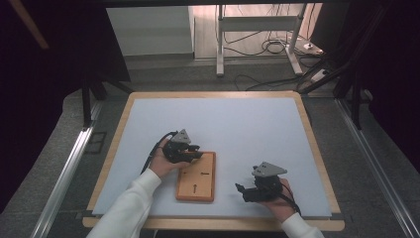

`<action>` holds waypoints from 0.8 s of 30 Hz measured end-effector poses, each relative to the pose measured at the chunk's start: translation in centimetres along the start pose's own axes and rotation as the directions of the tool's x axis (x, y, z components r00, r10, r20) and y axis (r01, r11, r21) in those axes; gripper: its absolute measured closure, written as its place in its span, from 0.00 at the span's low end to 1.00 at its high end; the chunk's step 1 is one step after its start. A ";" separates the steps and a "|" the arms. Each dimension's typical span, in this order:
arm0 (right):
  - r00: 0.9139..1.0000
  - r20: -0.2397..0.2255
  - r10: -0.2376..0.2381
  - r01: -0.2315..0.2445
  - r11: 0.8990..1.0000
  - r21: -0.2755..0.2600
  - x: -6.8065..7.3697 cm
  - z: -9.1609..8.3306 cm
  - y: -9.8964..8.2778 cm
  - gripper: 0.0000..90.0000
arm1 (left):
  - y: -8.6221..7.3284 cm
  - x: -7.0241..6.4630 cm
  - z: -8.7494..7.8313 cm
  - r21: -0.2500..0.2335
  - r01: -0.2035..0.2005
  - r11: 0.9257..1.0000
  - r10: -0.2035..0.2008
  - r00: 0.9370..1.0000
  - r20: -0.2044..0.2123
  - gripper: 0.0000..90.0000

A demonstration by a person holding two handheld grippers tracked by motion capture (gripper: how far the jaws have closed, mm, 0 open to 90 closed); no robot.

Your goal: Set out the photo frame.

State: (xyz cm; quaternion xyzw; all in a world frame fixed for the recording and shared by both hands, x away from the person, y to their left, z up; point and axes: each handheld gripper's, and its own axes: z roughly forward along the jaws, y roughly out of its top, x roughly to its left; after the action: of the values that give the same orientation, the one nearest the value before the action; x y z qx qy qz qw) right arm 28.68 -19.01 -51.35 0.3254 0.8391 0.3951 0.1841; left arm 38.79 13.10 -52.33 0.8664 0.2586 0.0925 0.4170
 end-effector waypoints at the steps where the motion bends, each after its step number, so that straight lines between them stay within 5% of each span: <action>1: 1.000 0.000 0.000 0.000 1.000 0.002 0.0 0.0 0.0 0.13 | 0.0 -0.1 0.1 0.001 -0.003 1.000 0.003 1.000 -0.001 0.81; 7: 1.000 -0.002 -0.003 0.003 1.000 0.005 0.0 0.1 0.0 0.13 | 0.0 0.0 0.1 0.005 -0.004 1.000 0.003 1.000 0.019 0.93; 13: 0.997 0.003 -0.071 0.071 0.997 0.008 1.2 0.2 0.3 0.13 | 0.1 0.5 0.1 0.016 0.040 0.999 -0.041 0.998 0.056 0.93; 24: 0.973 -0.013 -0.231 0.231 0.973 0.020 5.0 1.3 1.5 0.10 | 0.4 1.3 0.2 0.049 0.093 0.994 -0.098 0.988 0.117 0.92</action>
State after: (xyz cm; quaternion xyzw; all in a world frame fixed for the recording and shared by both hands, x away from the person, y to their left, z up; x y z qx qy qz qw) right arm 26.45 -14.07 -51.24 0.2256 0.8764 0.3636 0.2209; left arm 40.12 13.38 -52.24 0.8658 0.2765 0.0150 0.4169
